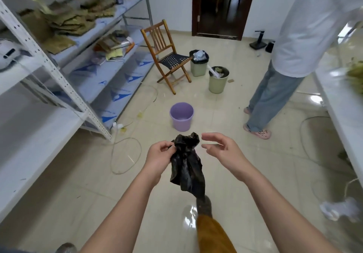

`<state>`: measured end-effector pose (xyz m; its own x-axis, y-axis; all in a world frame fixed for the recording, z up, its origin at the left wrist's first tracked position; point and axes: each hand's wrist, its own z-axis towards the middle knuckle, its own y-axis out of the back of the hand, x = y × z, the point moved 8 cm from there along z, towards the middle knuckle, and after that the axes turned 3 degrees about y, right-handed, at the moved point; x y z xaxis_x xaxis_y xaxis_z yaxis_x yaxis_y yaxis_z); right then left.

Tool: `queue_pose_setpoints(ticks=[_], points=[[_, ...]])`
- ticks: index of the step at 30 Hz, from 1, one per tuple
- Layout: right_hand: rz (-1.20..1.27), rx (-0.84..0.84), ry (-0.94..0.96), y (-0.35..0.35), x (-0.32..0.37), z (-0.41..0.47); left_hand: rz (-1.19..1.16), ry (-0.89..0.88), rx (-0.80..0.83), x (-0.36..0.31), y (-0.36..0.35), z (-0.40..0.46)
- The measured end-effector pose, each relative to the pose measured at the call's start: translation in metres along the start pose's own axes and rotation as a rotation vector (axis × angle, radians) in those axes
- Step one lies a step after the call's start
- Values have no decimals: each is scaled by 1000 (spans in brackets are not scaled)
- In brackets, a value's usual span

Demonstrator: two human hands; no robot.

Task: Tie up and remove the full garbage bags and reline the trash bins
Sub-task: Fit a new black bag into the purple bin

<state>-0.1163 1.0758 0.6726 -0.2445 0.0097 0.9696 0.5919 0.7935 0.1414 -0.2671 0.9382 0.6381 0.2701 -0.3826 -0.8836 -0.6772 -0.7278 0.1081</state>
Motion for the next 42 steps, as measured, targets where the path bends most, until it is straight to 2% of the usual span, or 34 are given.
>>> queue_pose_setpoints(ticks=[7,12,17,21,26,29,32,34,36,38,39,40,42], points=[[-129,190,-103,3,-14,126,-107,40,-38,-57,-5,114],[-283,160,-81,31,11,223,-151,44,-83,-111,-8,192],[-238,51,-23,61,39,307,-156,71,-214,-140,8,252],[-206,31,-31,79,42,361,-160,99,-316,-161,29,302],[-158,-24,-79,91,43,427,-78,115,-318,-187,34,378],[-128,-47,-102,91,51,473,189,2,-377,-217,34,427],[-123,-85,-109,93,64,516,443,-188,-264,-260,12,469],[-121,-93,-95,91,80,541,501,-275,-74,-282,-13,491],[-14,-96,-99,88,96,563,527,-288,174,-296,-44,508],[113,-59,-112,81,107,578,516,-233,336,-300,-66,522],[153,-38,-123,78,111,585,500,-215,344,-301,-73,529],[182,-25,-134,77,114,593,491,-213,287,-304,-73,539],[214,-44,-151,82,119,610,459,-221,103,-314,-62,559]])
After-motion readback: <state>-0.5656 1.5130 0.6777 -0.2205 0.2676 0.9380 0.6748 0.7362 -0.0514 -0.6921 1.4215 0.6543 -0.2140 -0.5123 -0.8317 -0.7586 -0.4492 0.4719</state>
